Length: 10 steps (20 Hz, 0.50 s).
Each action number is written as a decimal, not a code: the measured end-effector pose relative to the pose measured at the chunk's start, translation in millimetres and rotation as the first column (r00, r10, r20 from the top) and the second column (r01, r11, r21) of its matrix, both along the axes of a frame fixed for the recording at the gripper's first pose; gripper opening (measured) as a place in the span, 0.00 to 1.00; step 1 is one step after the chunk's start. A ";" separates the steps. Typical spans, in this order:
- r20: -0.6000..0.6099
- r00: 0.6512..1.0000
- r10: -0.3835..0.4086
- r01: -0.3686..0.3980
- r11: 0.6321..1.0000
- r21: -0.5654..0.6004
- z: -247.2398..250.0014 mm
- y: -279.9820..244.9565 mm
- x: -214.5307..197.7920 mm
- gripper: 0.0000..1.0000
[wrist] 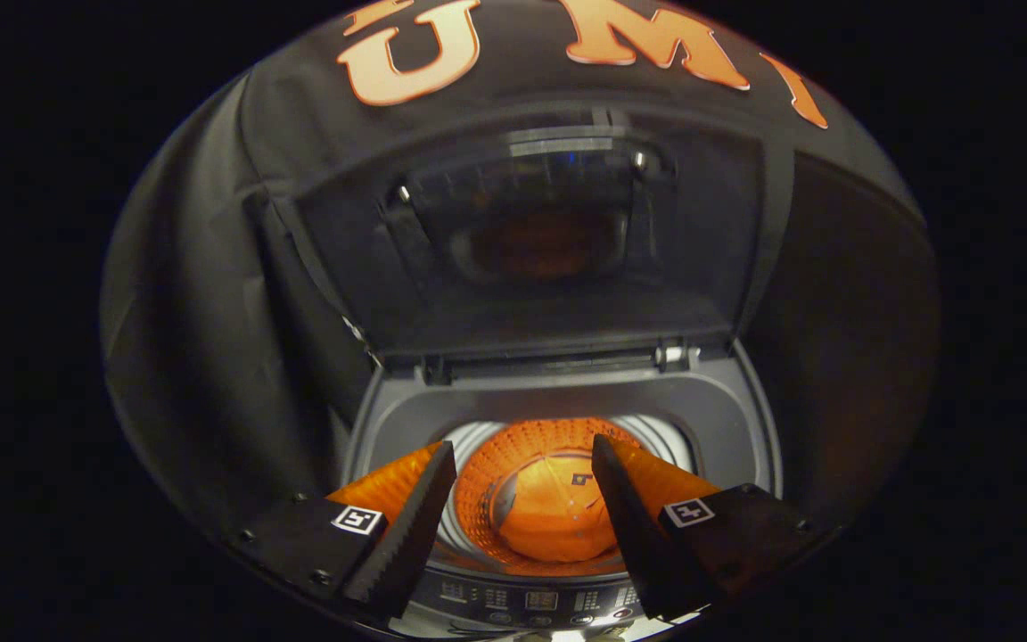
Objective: Put the clothes into the washing machine and then close the washing machine lid.
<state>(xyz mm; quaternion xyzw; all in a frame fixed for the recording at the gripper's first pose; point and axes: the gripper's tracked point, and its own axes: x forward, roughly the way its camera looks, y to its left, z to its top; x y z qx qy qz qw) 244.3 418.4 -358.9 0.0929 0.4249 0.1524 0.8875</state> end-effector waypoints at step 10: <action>0.339 0.927 -0.160 0.125 0.984 0.124 215.9 -51.0 44.5 0.98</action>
